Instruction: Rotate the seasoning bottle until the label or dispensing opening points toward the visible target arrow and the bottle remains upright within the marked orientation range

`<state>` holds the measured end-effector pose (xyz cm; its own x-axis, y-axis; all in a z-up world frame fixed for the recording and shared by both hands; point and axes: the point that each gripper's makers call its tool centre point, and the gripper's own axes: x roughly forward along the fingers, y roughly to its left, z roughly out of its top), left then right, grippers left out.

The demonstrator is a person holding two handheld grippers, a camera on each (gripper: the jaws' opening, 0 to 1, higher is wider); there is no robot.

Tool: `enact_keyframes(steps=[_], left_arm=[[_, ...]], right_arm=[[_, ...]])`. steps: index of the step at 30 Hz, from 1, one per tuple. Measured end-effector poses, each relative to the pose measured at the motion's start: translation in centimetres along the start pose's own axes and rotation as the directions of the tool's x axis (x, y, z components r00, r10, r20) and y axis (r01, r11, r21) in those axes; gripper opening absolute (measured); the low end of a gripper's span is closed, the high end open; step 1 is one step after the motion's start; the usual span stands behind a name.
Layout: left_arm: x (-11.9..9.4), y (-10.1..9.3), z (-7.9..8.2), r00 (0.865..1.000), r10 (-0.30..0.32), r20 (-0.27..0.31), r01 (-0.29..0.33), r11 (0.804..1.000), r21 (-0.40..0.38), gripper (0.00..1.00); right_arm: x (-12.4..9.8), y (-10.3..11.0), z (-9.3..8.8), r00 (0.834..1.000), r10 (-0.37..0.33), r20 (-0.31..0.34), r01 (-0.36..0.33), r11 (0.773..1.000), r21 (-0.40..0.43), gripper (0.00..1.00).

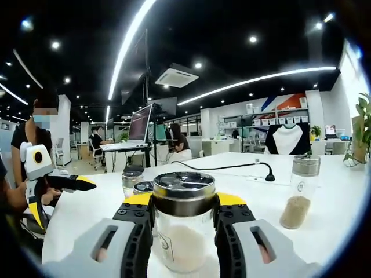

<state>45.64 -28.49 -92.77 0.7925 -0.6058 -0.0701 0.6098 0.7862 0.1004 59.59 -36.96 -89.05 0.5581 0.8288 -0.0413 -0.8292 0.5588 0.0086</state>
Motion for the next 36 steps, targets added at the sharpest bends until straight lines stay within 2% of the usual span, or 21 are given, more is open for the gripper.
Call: enact_keyframes(steps=[9, 36], left_arm=[[0.0, -0.03, -0.08, 1.0, 0.0, -0.005, 0.0, 1.0, -0.001, 1.0], [-0.16, 0.27, 0.14, 1.0, 0.008, 0.008, -0.007, 1.0, -0.021, 1.0]], right_arm=[[0.22, -0.28, -0.16, 0.998, 0.062, -0.029, -0.062, 0.998, -0.008, 0.37], [0.07, -0.01, -0.29, 0.998, 0.07, -0.001, -0.07, 0.997, -0.017, 0.37]])
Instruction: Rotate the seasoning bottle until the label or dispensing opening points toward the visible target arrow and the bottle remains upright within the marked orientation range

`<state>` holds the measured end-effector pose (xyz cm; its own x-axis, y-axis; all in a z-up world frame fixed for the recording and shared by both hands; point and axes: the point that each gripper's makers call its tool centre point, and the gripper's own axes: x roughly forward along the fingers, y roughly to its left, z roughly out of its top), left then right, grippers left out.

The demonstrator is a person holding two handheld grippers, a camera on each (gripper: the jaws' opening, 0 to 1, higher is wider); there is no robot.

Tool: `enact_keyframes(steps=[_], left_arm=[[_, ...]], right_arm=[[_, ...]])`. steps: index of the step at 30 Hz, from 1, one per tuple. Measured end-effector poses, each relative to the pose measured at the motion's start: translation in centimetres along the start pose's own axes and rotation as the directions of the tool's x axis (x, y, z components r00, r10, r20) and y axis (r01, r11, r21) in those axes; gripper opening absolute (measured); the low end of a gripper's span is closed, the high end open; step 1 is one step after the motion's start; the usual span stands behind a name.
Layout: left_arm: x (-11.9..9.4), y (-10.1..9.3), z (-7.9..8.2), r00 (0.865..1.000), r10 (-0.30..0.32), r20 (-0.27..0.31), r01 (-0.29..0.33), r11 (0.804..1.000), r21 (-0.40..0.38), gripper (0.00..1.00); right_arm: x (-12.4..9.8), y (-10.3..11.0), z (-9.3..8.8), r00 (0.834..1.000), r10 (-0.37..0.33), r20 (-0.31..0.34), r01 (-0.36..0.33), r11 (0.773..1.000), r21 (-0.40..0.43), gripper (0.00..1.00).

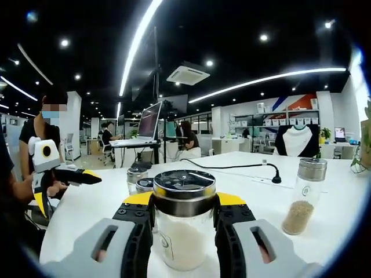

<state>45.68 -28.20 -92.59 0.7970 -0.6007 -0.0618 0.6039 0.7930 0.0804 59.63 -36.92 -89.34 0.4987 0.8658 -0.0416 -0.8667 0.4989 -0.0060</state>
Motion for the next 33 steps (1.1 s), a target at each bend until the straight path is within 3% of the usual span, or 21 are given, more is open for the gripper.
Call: enact_keyframes(steps=[13, 21, 28, 33], left_arm=[[0.3, -0.4, -0.3, 1.0, -0.006, -0.008, 0.006, 1.0, 0.001, 1.0], [0.2, -0.1, -0.1, 1.0, -0.001, -0.003, 0.001, 1.0, 0.0, 1.0], [0.3, -0.2, -0.3, 1.0, -0.003, -0.008, 0.003, 1.0, -0.003, 1.0], [0.3, -0.3, -0.4, 1.0, -0.001, -0.011, 0.001, 1.0, -0.002, 1.0]], right_arm=[[0.1, -0.1, -0.1, 1.0, -0.002, 0.004, 0.002, 1.0, -0.007, 0.38], [-0.1, -0.4, -0.4, 0.999, -0.013, -0.041, 0.012, 1.0, -0.012, 0.42], [-1.4, -0.5, 2.2, 0.999, -0.043, 0.015, 0.043, 0.999, 0.016, 0.52], [-2.1, -1.4, 4.2, 0.995, -0.099, 0.028, 0.098, 0.994, 0.05, 0.51]])
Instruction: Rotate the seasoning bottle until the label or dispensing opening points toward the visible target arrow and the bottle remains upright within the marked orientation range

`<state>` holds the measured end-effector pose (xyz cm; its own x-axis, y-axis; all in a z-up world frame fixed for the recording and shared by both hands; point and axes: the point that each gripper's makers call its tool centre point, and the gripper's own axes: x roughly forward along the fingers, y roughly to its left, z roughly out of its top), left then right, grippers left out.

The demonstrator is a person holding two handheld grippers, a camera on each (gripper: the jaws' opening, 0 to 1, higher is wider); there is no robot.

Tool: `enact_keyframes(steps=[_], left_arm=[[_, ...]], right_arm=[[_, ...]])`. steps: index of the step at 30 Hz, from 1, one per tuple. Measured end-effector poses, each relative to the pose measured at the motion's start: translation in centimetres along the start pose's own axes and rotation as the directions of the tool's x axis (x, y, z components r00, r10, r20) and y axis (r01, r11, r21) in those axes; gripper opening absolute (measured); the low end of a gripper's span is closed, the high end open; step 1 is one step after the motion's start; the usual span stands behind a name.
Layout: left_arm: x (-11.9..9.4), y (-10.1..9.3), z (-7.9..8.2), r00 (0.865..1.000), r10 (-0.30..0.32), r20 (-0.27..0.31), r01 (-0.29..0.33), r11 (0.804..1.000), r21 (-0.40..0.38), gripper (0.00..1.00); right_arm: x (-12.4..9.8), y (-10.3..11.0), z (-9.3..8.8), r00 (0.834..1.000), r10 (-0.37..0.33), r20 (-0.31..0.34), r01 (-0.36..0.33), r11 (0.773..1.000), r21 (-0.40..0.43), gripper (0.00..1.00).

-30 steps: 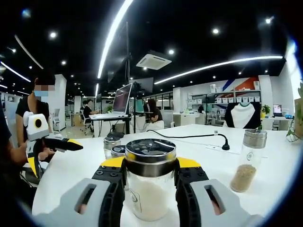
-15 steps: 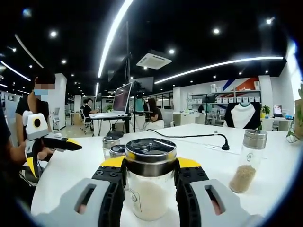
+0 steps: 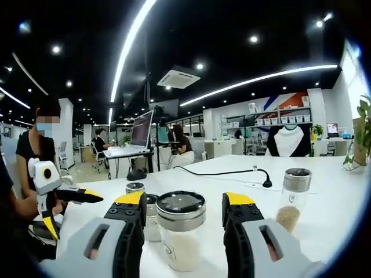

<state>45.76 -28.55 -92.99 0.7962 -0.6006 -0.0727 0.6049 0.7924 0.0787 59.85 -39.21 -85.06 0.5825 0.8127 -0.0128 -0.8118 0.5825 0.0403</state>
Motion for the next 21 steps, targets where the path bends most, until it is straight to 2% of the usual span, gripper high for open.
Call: enact_keyframes(steps=[4, 8, 10, 11, 13, 16, 18, 19, 21], left_arm=[[-0.1, 0.1, 0.1, 1.0, 0.002, 0.001, -0.002, 1.0, -0.002, 1.0], [-0.2, 0.4, 0.0, 1.0, 0.008, 0.0, -0.008, 1.0, -0.003, 1.0], [-0.2, 0.4, 0.1, 1.0, 0.008, 0.001, -0.008, 1.0, -0.005, 1.0], [-0.3, 0.4, 0.1, 1.0, 0.009, 0.003, -0.009, 1.0, -0.007, 1.0], [-0.3, 0.5, 0.2, 1.0, 0.009, 0.003, -0.009, 1.0, -0.006, 1.0], [-0.3, 0.5, 0.0, 1.0, 0.009, -0.005, -0.009, 1.0, -0.003, 1.0], [-0.3, 0.5, 0.0, 1.0, 0.017, -0.012, -0.017, 1.0, 0.016, 1.0], [-0.3, 0.5, 0.0, 1.0, 0.017, -0.013, -0.017, 1.0, 0.017, 1.0], [-0.3, 0.5, 0.0, 1.0, 0.015, -0.013, -0.015, 1.0, 0.013, 1.0]], right_arm=[[-0.4, -1.2, 0.9, 0.998, -0.067, -0.005, 0.067, 0.997, -0.037, 0.55], [-1.0, -2.8, 2.0, 0.993, -0.117, 0.007, 0.117, 0.991, -0.063, 0.46], [-1.1, -3.4, 2.4, 0.991, -0.131, 0.022, 0.132, 0.99, -0.049, 0.5], [-1.2, -4.2, 2.3, 0.985, -0.17, 0.011, 0.17, 0.985, -0.028, 0.53], [-1.2, -5.2, 2.3, 0.98, -0.199, -0.002, 0.199, 0.979, -0.052, 0.54], [-1.7, -7.5, 2.4, 0.955, -0.297, 0.015, 0.297, 0.953, -0.056, 0.53], [-1.7, -8.5, 2.3, 0.945, -0.326, 0.015, 0.326, 0.943, -0.066, 0.52], [-1.7, -9.6, 1.9, 0.934, -0.357, 0.002, 0.356, 0.931, -0.084, 0.52], [-1.4, -10.5, 1.3, 0.929, -0.369, -0.019, 0.366, 0.926, -0.088, 0.52]])
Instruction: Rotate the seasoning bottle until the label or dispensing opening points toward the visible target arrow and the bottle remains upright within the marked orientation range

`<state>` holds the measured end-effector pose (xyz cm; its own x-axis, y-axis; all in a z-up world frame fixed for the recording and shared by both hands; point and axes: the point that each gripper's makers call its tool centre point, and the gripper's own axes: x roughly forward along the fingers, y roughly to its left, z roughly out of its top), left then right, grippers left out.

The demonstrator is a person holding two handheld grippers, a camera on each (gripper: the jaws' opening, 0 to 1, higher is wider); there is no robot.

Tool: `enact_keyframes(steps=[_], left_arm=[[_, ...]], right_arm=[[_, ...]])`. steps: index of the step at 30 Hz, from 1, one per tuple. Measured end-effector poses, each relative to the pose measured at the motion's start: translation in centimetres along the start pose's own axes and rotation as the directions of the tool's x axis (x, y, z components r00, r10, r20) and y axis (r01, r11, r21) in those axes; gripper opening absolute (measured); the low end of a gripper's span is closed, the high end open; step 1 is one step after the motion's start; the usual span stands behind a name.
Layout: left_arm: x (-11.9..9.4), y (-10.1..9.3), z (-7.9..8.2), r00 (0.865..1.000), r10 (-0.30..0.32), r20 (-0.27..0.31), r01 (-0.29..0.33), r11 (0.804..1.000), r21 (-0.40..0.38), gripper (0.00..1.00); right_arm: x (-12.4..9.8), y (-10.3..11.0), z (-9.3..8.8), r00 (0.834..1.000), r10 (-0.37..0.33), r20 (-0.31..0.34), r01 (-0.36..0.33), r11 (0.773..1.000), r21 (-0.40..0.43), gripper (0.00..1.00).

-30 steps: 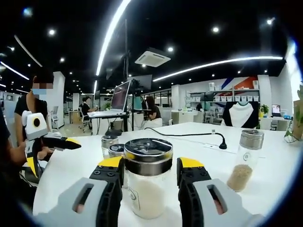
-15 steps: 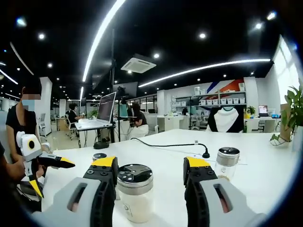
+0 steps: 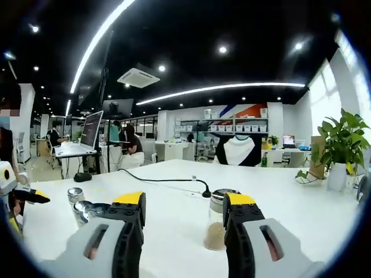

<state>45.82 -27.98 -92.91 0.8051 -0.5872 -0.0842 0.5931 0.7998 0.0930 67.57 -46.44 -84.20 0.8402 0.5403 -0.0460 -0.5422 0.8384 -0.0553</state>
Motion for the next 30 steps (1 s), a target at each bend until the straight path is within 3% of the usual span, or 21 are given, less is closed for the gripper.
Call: enact_keyframes(steps=[12, 15, 27, 30], left_arm=[[0.1, 0.0, -0.3, 1.0, 0.001, -0.007, -0.001, 1.0, 0.004, 1.0], [0.1, 0.0, -0.2, 1.0, 0.001, -0.005, -0.001, 1.0, 0.003, 1.0], [-0.1, 0.3, 0.1, 1.0, 0.006, -0.005, -0.006, 1.0, 0.01, 1.0], [-0.3, 0.6, 0.2, 1.0, 0.007, -0.004, -0.007, 1.0, 0.004, 1.0]], right_arm=[[2.7, -4.0, -2.2, 0.99, -0.13, -0.062, 0.127, 0.991, -0.051, 0.47], [3.4, -4.8, -2.6, 0.987, -0.14, -0.075, 0.14, 0.99, -0.004, 0.47], [5.7, -6.3, -4.9, 0.973, -0.186, -0.134, 0.187, 0.982, -0.007, 0.46], [6.0, -6.0, -5.1, 0.976, -0.173, -0.13, 0.175, 0.985, 0.007, 0.46]])
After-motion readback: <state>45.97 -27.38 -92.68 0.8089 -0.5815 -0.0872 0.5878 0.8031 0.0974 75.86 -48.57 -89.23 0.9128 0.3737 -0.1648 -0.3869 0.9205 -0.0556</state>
